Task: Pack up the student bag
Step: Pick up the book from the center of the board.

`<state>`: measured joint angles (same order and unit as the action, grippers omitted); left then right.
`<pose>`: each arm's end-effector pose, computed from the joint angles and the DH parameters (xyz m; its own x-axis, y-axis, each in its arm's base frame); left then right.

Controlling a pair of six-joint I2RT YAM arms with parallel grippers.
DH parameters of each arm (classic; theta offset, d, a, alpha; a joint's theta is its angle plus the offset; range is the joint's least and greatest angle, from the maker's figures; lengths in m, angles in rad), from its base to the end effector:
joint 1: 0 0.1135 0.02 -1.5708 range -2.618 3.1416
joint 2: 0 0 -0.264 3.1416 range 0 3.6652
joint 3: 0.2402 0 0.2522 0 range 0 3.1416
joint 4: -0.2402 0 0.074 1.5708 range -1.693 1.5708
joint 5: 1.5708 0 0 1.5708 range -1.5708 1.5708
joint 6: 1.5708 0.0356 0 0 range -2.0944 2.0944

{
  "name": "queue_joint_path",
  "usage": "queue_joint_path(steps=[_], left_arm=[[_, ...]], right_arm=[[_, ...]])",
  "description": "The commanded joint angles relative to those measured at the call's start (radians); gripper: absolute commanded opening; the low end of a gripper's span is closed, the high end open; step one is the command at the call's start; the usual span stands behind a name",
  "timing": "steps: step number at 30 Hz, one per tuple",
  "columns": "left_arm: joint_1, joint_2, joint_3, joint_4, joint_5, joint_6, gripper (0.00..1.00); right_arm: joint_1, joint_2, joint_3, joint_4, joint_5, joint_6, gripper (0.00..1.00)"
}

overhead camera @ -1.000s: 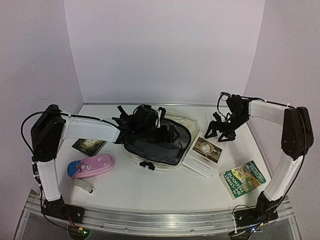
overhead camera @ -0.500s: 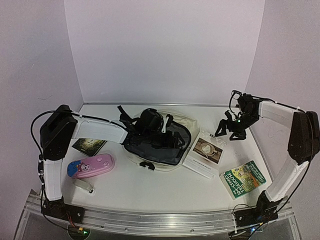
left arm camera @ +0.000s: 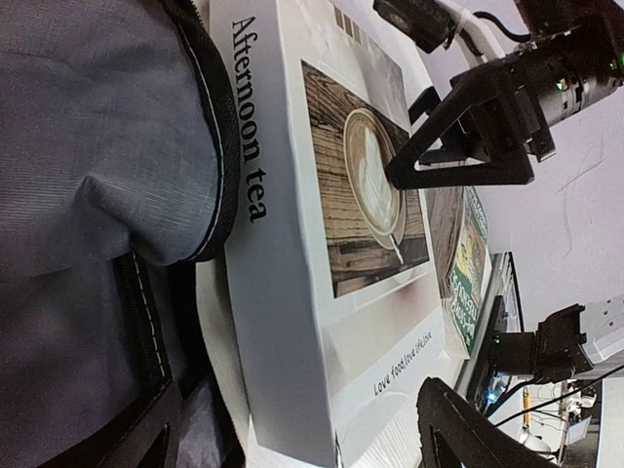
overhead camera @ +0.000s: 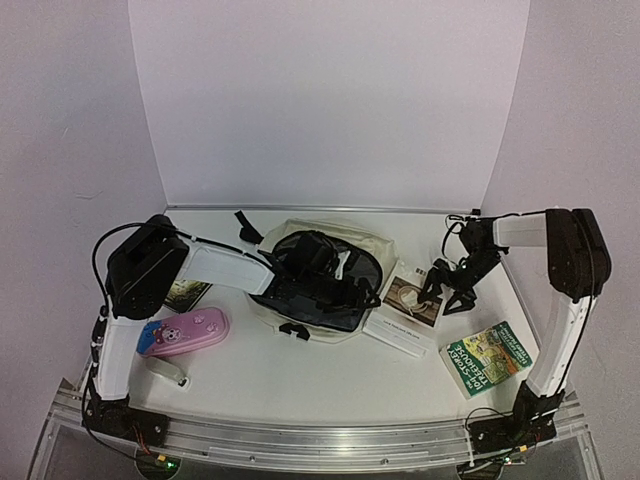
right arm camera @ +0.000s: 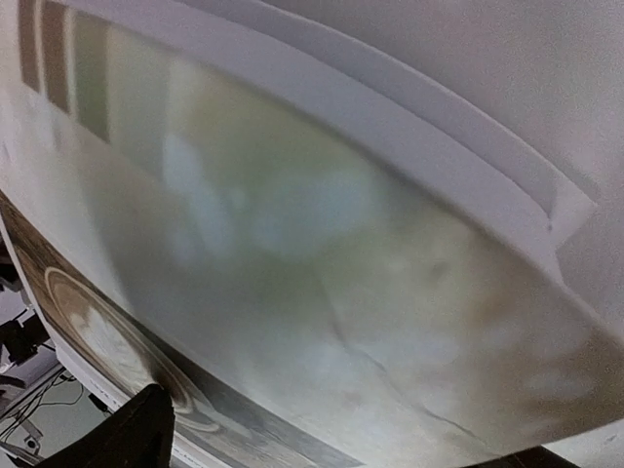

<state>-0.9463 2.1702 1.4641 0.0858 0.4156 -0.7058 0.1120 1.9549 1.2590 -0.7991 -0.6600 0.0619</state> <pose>0.2696 -0.3986 0.1562 -0.8647 0.1848 -0.4671 0.4906 0.5101 -0.7064 0.3485 0.0612 0.1454 -0.9973 -0.0630 -0.0378 -0.0729 0.7853 0.6149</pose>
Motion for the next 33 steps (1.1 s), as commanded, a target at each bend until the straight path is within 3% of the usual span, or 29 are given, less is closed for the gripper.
queue_joint_path(steps=[1, 5, 8, 15, 24, 33], left_arm=[[-0.002, 0.033, 0.071, 0.08, 0.08, -0.023, 0.83], [-0.007, 0.045, 0.089, 0.102, 0.116, -0.03, 0.83], [-0.018, 0.043, 0.106, 0.108, 0.132, -0.016, 0.81], [-0.052, 0.043, 0.162, 0.076, 0.123, 0.042, 0.8], [-0.042, 0.123, 0.179, 0.052, 0.046, -0.105, 0.8], [-0.024, 0.188, 0.212, 0.046, 0.058, -0.226, 0.81]], right_arm=[[0.05, 0.047, 0.078, 0.045, -0.069, 0.027, 0.89], [0.062, 0.066, 0.087, 0.099, -0.08, 0.063, 0.86], [0.062, 0.084, 0.081, 0.122, -0.094, 0.071, 0.77], [0.061, 0.068, 0.051, 0.153, -0.137, 0.074, 0.73], [0.046, 0.064, -0.008, 0.151, -0.124, 0.056, 0.69], [0.044, 0.079, -0.043, 0.161, -0.154, 0.051, 0.67]])
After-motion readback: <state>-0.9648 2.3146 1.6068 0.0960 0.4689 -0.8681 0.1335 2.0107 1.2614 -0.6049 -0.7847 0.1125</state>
